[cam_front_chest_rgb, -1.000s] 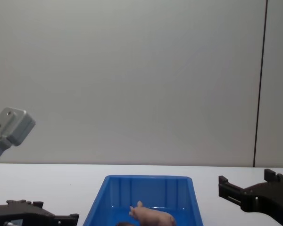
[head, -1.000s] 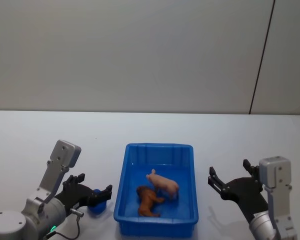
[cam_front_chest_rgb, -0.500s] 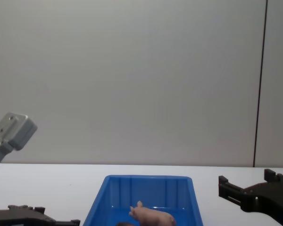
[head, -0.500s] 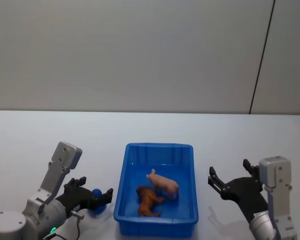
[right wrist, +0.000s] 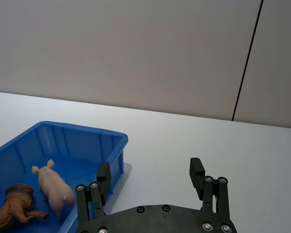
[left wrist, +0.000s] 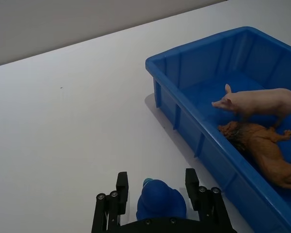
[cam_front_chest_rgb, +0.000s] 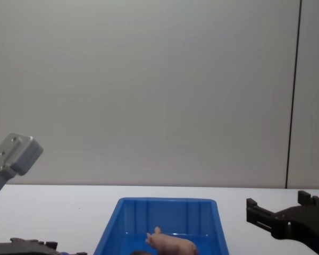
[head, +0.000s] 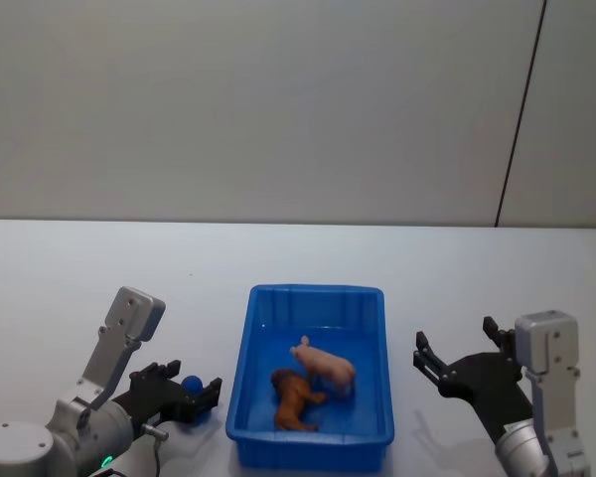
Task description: Pick up the two dolls from the table and place them into the box.
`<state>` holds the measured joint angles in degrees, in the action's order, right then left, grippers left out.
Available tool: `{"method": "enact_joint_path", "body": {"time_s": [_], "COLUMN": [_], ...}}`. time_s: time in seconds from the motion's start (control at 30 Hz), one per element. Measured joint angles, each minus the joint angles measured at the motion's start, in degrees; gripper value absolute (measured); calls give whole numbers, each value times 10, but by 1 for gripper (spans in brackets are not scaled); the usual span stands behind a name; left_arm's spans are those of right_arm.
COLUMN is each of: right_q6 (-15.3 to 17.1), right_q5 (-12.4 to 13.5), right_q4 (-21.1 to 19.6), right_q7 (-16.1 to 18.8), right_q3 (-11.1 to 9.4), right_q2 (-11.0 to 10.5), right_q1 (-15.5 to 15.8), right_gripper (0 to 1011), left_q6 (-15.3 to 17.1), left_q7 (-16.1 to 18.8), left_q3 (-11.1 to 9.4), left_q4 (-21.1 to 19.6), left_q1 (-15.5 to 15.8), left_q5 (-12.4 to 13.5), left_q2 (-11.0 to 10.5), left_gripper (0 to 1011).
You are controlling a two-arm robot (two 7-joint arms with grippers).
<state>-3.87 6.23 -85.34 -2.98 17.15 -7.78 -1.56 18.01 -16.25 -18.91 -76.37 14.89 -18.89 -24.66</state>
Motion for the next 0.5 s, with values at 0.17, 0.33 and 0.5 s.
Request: {"method": "enact_joint_path", "body": {"time_s": [0.17,0.33,0.5], "right_q6": [0,0,0], "right_q5": [0,0,0], "right_q4": [0,0,0], "right_q7": [0,0,0], "right_q3": [0,0,0], "right_q2": [0,0,0], "right_q1": [0,0,0], "right_gripper": [1001,1001,1001], "left_q6": [0,-2,-3], "left_q7": [4,8,10], "left_q3": [0,1,1], "left_q4": [-1,-3,-4], "left_q1": [-2,-5,-7], "left_q5": [0,-2,-4], "left_q2": [0,-1,-2], "left_gripper": [599,458,301]}}
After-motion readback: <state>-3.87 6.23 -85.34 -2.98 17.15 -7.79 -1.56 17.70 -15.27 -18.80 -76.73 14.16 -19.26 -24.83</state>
